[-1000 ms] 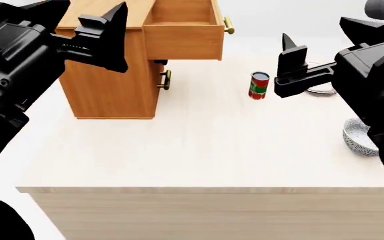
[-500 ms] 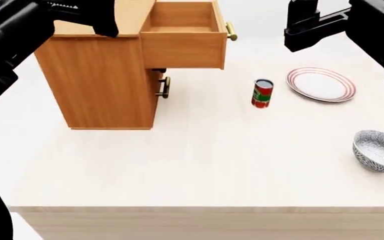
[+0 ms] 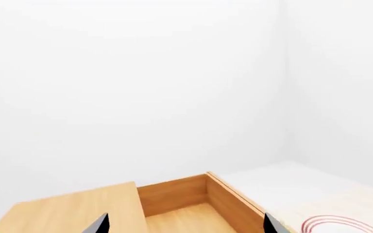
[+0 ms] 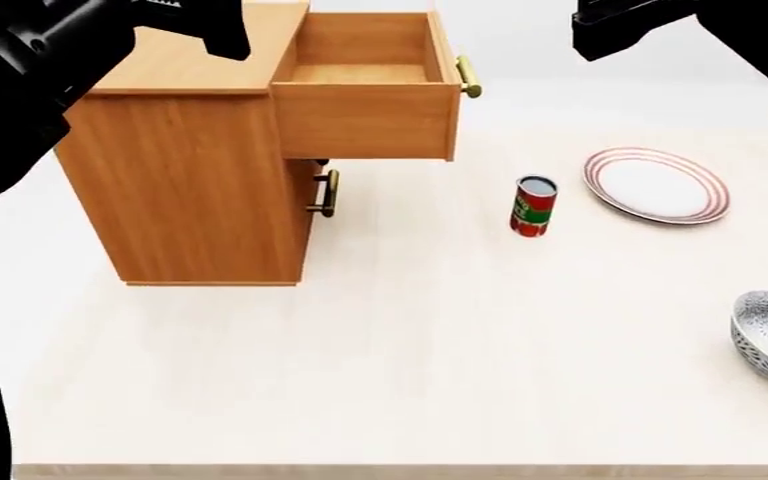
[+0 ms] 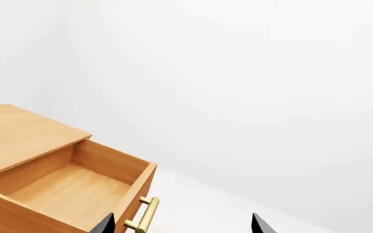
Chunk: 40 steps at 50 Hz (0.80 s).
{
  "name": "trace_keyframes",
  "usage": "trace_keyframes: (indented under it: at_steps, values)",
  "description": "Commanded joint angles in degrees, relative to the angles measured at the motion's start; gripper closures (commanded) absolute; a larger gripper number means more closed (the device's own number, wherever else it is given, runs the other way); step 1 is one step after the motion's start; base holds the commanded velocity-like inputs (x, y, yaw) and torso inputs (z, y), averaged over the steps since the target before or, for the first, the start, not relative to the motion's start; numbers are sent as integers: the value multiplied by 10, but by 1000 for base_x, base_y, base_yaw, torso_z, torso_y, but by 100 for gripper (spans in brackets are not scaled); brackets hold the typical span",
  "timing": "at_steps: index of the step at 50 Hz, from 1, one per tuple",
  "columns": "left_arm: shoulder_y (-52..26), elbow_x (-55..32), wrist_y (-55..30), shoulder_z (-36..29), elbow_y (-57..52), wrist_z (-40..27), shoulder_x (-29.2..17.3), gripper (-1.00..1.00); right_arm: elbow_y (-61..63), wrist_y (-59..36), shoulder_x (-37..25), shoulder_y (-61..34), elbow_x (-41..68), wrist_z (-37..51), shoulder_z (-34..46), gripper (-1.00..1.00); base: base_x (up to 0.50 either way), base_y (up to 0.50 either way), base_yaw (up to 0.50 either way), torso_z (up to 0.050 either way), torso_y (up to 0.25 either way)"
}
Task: Put the bowl in the top drawer of the cabinet.
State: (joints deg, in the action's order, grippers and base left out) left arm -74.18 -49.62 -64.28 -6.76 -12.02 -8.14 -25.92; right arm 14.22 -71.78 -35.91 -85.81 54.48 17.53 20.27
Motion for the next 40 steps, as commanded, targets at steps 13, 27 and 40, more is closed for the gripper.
trace_keyframes:
  at_steps: [13,27,40]
  values:
    - [-2,-3,-9,-5,-6,-10,-10,-100,-27,27,2,-19,-28,-28,35,-100,186,5,0,0,0]
    - [0,-14,-17,3,-15,-20,-14,-100,-30,29,1,-31,-31,-32,42,-100,187,5,0,0,0]
    - [1,-17,-13,7,-17,-24,-14,-100,-37,35,2,-38,-37,-36,50,-100,187,6,0,0,1]
